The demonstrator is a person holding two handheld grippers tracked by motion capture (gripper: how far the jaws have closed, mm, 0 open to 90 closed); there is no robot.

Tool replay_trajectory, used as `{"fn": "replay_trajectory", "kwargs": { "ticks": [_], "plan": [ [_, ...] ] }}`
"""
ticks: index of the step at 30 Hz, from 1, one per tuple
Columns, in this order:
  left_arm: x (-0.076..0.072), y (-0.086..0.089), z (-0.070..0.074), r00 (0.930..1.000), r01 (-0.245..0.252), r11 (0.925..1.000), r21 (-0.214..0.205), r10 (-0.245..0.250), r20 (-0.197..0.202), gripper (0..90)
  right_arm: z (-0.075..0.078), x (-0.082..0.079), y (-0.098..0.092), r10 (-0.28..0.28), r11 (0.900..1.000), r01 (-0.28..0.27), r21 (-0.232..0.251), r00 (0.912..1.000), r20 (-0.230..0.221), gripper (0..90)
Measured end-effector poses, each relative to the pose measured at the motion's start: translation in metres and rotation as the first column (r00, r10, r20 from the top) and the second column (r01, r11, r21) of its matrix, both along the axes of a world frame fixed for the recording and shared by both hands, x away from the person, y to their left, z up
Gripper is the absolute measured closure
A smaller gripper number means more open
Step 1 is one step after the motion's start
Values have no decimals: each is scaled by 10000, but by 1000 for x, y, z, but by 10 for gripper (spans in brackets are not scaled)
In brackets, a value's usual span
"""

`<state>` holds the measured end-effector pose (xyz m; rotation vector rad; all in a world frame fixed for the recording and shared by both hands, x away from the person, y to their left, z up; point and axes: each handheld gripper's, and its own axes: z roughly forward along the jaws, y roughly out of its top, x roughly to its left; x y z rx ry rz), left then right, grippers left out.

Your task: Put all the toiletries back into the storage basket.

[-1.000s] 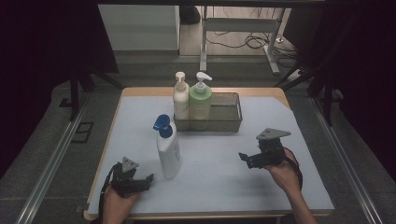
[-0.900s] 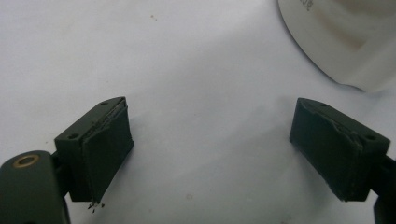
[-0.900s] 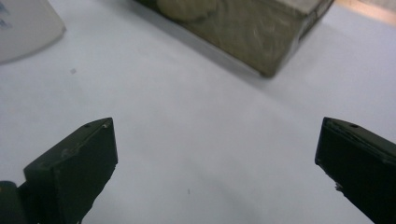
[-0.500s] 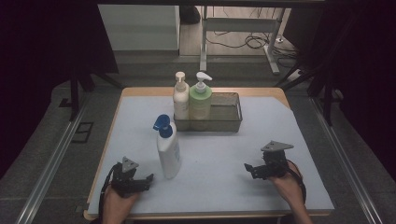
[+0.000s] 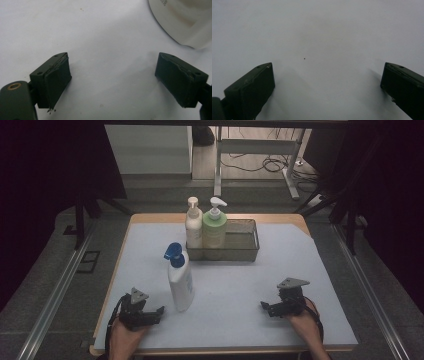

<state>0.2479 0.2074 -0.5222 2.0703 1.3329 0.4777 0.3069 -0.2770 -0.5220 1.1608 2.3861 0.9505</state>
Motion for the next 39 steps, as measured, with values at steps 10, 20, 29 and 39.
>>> {"fn": "replay_trajectory", "kwargs": {
  "ticks": [10,20,29,39],
  "plan": [
    [0,1,5,9997,170,9999,14,-170,159,235,0,0,0,8,10000,-8,6,10000,54,0],
    [2,-3,12,9951,973,9943,-441,-964,220,559,-1,0,0,11,10000,-11,7,10000,60,0],
    [8,-15,17,9854,1691,9830,-717,-1702,-94,894,-1,0,0,9,10000,-9,11,10000,53,0],
    [16,-22,20,9784,2065,9732,-1015,-2067,89,896,-1,0,0,6,10000,-6,11,10000,52,0]
  ]
}}
